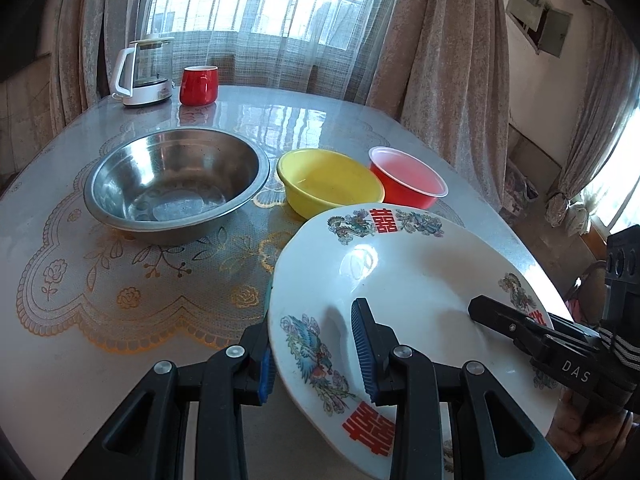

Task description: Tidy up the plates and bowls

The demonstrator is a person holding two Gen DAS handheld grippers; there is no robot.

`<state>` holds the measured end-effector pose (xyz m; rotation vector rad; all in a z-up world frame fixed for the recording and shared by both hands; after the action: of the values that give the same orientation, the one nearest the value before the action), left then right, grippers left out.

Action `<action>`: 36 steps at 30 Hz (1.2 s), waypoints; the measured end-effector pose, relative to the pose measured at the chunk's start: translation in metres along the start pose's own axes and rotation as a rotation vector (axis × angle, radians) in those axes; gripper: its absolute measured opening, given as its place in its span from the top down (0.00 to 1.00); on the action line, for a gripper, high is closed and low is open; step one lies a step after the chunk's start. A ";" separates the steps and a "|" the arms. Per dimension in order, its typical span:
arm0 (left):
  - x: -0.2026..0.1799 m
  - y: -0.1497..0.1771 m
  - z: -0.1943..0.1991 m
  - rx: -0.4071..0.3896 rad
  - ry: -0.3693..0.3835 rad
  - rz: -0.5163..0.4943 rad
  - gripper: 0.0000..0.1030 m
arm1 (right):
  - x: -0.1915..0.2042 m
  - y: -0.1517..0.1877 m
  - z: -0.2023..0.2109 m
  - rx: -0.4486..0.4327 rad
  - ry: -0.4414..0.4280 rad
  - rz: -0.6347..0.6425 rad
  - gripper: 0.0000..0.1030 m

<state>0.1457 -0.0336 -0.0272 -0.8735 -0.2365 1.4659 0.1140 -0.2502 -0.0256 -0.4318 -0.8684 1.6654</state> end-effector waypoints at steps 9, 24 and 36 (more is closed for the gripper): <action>0.005 0.008 -0.015 0.030 -0.012 0.015 0.67 | 0.001 0.002 -0.010 0.000 0.047 0.056 0.78; -0.005 0.016 -0.017 0.034 -0.056 -0.021 0.66 | -0.004 0.005 -0.009 0.020 0.124 0.054 0.72; -0.005 0.019 -0.013 0.031 -0.085 -0.018 0.66 | -0.009 0.014 -0.001 -0.007 0.110 0.015 0.72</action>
<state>0.1389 -0.0458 -0.0467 -0.7835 -0.2831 1.4882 0.1081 -0.2598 -0.0379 -0.5308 -0.7921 1.6368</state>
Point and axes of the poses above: each gripper's, at about its wrist camera, not at the fingertips, and z roughly against the way its jaws point, x to its left, y to its underside, the point moved 2 cm from there along -z, roughly the way its jaws point, and after that the axes turned 9 degrees about z, right-handed, at the moved point
